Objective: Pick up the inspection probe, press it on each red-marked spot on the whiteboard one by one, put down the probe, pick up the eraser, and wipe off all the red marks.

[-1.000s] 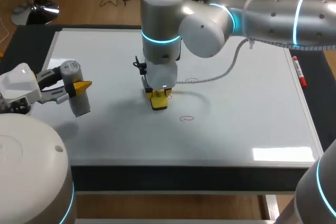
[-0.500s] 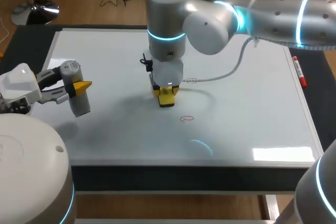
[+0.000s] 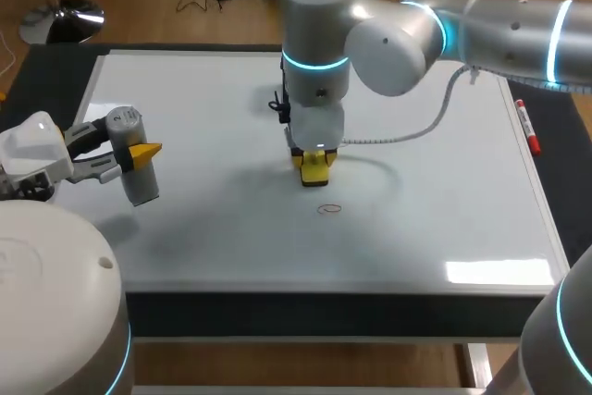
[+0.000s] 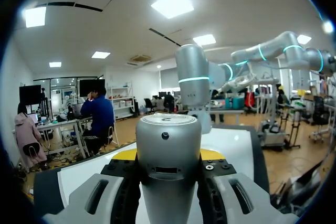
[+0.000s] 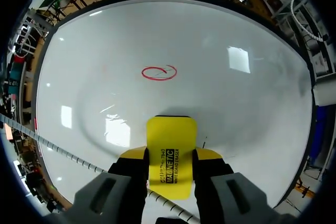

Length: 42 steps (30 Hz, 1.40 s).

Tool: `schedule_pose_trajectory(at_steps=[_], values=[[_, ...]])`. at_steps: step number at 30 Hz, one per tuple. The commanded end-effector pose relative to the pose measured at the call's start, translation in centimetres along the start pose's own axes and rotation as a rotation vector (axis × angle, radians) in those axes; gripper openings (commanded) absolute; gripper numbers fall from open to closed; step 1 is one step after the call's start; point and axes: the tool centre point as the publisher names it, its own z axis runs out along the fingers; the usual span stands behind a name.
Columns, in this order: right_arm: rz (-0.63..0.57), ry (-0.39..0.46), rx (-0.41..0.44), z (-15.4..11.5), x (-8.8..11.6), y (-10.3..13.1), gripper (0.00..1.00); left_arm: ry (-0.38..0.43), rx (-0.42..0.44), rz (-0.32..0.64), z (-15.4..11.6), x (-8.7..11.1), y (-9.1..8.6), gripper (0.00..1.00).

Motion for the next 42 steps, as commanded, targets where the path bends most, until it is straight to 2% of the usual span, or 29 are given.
schedule_pose_trajectory(at_steps=[1,7,13,22,28,34,38,42], values=[[-0.001,-0.003,0.006,-1.6,1.3,0.0,0.0,-0.001,0.002,0.001,0.0,0.1,0.0,0.0],[0.021,-0.017,0.017,-3.8,3.4,-0.6,0.0,-0.001,0.002,0.001,0.0,0.1,0.0,0.0],[0.089,-0.034,0.033,-5.0,6.7,-1.4,0.0,-0.001,0.002,0.001,0.0,0.1,0.0,0.0],[0.236,-0.047,0.034,-5.3,13.8,-1.8,0.0,-0.001,0.002,0.001,0.0,0.1,0.0,0.0],[0.348,-0.075,0.024,-5.2,19.4,-1.5,0.0,-0.001,0.002,0.001,0.0,0.1,0.0,0.0],[0.45,-0.042,0.015,-4.7,24.2,-1.2,0.0,-0.001,0.002,0.001,0.0,0.1,0.0,0.0],[0.521,-0.048,0.0,-4.1,26.9,-0.8,0.0,-0.001,0.002,0.001,0.0,0.1,0.0,0.0],[0.568,-0.053,-0.008,-3.8,28.7,-0.3,0.0,-0.001,0.002,0.001,0.0,0.1,0.0,0.0]])
